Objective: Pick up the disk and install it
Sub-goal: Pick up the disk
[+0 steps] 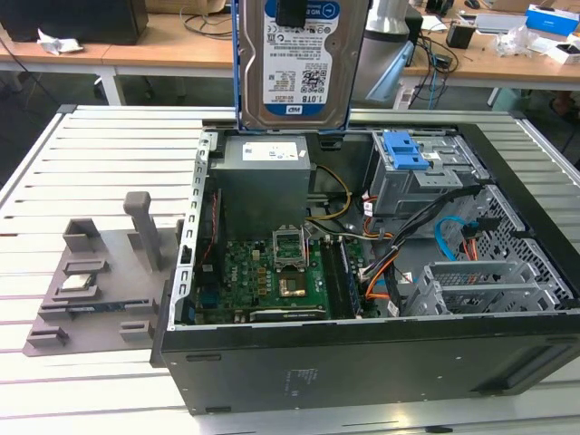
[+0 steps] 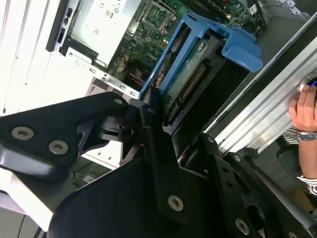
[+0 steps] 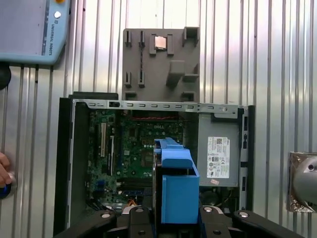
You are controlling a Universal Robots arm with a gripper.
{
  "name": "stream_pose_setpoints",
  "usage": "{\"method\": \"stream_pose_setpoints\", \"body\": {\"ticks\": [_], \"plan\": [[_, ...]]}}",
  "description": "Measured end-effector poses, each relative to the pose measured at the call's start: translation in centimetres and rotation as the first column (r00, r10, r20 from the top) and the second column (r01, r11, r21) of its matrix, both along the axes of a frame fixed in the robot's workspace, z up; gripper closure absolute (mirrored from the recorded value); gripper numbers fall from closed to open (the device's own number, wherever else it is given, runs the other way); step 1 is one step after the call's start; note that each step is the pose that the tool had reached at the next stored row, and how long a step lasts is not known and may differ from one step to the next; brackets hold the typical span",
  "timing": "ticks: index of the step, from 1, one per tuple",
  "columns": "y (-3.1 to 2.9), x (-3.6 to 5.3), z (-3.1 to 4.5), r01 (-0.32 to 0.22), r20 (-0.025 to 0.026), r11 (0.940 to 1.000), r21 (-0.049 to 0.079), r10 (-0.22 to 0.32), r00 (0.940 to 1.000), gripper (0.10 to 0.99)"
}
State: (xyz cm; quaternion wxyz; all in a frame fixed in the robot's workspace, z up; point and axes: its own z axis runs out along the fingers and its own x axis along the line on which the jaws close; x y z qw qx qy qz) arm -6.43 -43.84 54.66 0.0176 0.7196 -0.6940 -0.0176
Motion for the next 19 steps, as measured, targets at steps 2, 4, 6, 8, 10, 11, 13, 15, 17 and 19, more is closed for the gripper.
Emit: {"method": "stream_pose_setpoints", "body": {"ticks": [2,4,6,8,10,11,13,15,17,19], "plan": [[-0.35,0.00,-0.01,0.000,0.0000,1.0000,0.000,0.000,1.0000,0.722],[-0.76,0.00,-0.02,0.000,0.0000,1.0000,0.000,0.000,1.0000,0.722],[-1.08,0.00,-0.04,0.000,0.0000,1.0000,0.000,0.000,1.0000,0.722],[-1.63,0.00,-0.06,0.000,0.0000,1.0000,0.000,0.000,1.0000,0.722],[-2.12,0.00,-0.08,0.000,0.0000,1.0000,0.000,0.000,1.0000,0.722],[-2.30,0.00,-0.09,0.000,0.0000,1.0000,0.000,0.000,1.0000,0.722],[-3.02,0.00,-0.26,0.000,0.0001,1.0000,0.000,0.000,1.0000,0.722],[-3.34,0.00,-0.71,0.000,0.0000,1.0000,0.000,0.000,1.0000,0.722],[-3.59,0.00,-1.16,0.000,0.0000,1.0000,0.000,0.000,1.0000,0.722],[-3.90,0.00,-1.63,0.000,0.0001,1.0000,0.000,0.000,1.0000,0.722]]}}
